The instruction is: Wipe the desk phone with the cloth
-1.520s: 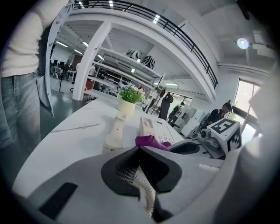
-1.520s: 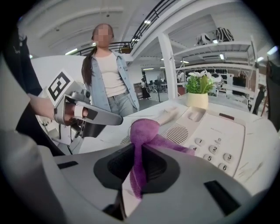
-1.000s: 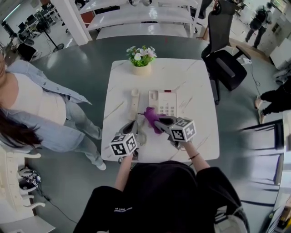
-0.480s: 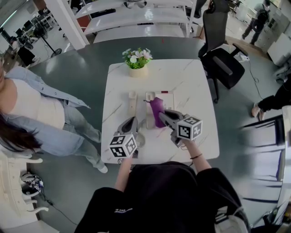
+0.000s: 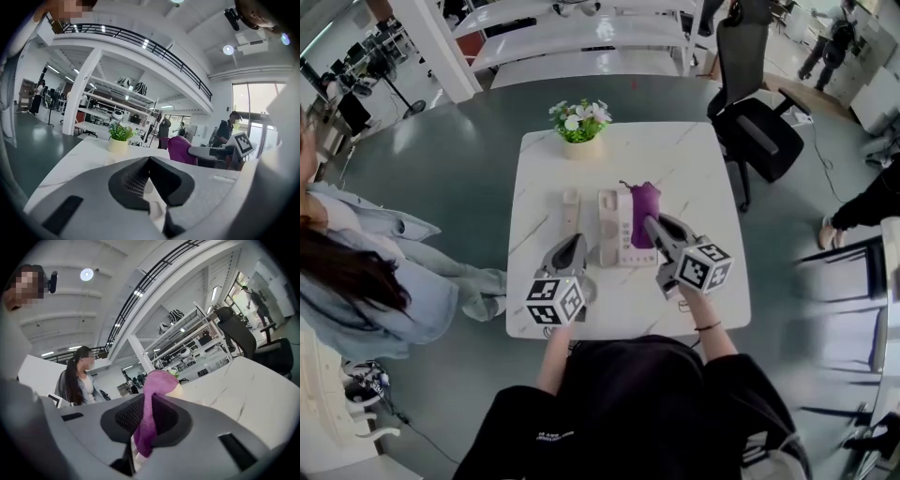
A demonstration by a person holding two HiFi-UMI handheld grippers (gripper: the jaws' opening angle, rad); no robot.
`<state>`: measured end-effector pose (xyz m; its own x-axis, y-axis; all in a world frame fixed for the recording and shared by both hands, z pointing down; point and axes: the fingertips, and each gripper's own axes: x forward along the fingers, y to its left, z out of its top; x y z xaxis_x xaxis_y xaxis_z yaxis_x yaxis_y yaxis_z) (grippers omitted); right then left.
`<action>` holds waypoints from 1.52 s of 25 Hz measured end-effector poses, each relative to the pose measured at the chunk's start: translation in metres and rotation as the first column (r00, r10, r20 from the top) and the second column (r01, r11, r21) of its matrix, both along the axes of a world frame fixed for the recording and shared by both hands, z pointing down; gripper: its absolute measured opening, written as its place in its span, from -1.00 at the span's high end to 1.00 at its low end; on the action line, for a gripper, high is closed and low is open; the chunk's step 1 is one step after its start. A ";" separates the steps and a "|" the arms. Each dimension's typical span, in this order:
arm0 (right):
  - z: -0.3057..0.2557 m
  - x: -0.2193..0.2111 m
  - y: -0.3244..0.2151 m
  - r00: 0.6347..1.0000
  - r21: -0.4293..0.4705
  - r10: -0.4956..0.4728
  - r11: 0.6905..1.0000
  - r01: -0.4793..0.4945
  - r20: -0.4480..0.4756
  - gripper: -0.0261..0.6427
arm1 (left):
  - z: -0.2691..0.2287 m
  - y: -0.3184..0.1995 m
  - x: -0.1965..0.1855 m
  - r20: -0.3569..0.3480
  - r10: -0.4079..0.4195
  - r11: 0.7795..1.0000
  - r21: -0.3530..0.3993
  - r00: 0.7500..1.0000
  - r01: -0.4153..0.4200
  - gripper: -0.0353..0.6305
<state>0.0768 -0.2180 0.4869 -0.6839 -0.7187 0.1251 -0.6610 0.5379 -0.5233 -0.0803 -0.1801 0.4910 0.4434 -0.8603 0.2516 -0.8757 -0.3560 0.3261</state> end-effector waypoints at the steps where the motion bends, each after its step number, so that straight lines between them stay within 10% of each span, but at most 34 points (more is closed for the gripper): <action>1: -0.003 0.005 -0.002 1.000 0.008 0.022 1.000 -0.022 -0.001 0.83 | -0.003 -0.001 0.000 -0.001 -0.001 1.000 0.006 1.000 0.001 0.90; 20: 0.001 0.059 -0.064 0.958 0.073 0.247 0.968 -0.239 -0.144 0.83 | 0.015 -0.037 0.015 0.007 -0.020 0.996 -0.089 1.000 0.020 0.90; 38: 0.052 0.045 -0.112 0.800 0.127 0.129 0.990 -0.067 -0.585 0.83 | 0.067 -0.047 0.043 -0.034 -0.022 0.958 -0.287 0.999 0.011 0.90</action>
